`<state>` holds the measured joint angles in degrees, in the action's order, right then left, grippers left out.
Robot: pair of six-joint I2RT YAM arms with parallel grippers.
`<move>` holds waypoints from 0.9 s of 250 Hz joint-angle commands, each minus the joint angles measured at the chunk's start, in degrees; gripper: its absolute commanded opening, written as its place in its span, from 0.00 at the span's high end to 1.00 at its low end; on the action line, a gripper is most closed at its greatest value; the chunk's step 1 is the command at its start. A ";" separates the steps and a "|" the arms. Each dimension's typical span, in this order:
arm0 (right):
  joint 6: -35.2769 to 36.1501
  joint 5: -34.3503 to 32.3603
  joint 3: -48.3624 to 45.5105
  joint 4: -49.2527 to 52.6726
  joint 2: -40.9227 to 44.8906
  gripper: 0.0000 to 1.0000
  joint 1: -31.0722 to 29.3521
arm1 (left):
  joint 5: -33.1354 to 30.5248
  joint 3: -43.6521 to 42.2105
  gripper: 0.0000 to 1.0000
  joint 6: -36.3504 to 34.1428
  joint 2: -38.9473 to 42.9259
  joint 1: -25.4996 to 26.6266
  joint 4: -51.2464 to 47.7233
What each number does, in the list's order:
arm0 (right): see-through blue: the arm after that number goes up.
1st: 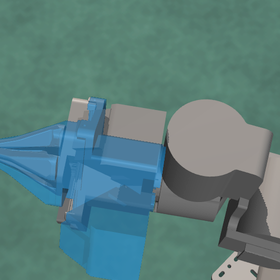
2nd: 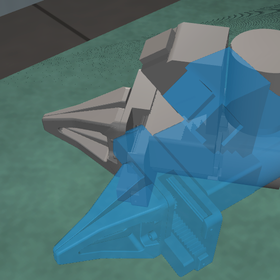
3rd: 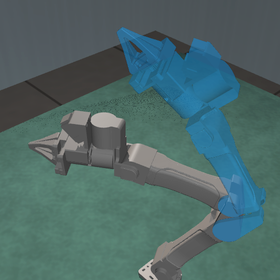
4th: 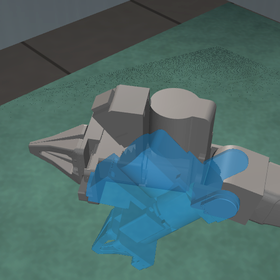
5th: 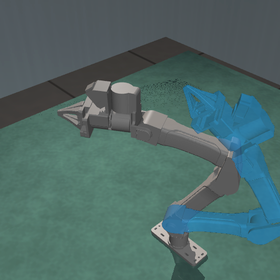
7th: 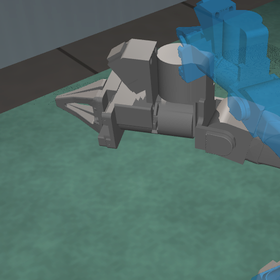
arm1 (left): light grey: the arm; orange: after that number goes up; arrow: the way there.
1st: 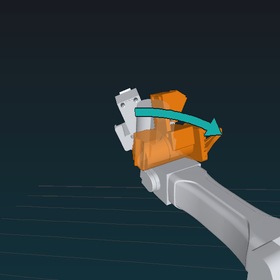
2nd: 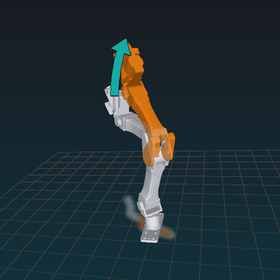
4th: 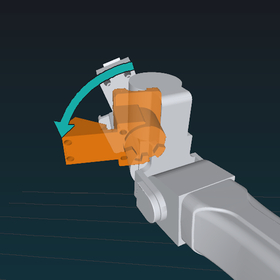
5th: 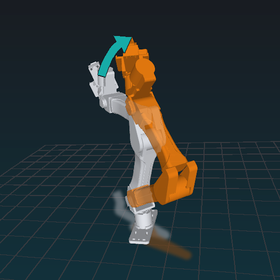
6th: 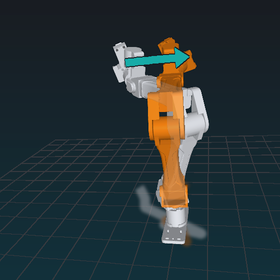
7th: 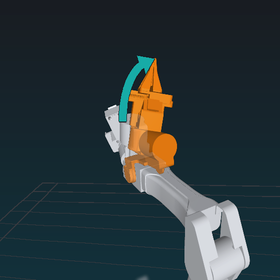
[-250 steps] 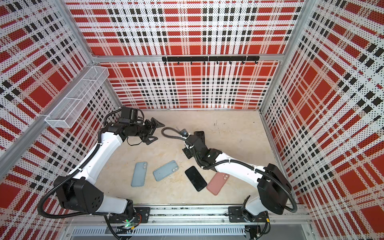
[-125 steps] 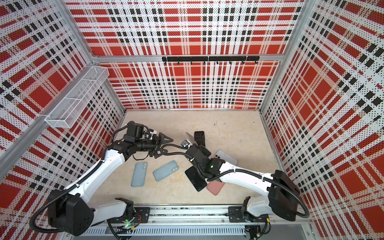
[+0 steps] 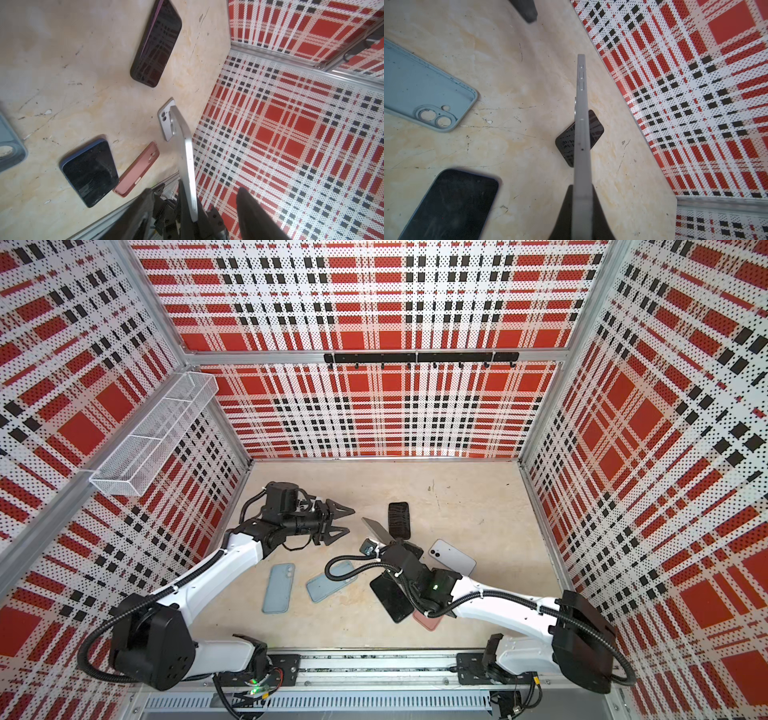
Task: Put the phone into the phone case
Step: 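Carry the white phone upright with the right gripper while the left gripper withdraws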
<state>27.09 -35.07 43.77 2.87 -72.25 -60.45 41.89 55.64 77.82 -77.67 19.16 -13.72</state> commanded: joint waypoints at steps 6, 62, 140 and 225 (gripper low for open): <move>5.60 -1.17 0.97 -9.82 -1.10 1.00 -0.46 | 1.02 -0.43 0.40 4.89 -1.02 1.10 2.37; 8.39 -1.67 1.45 -10.51 -2.86 1.00 -1.25 | 0.08 -1.13 0.43 7.46 -3.04 2.02 5.25; 11.07 -1.87 0.85 -12.19 -2.37 1.00 -1.91 | -0.74 0.12 0.63 7.45 -6.25 3.34 5.03; 13.82 -1.25 0.15 -14.12 -4.25 1.00 -1.97 | -2.58 2.18 0.87 6.99 -8.04 4.35 3.96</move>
<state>39.20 -35.55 43.68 -3.51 -75.53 -62.08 39.97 55.94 83.40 -84.82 22.61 -9.52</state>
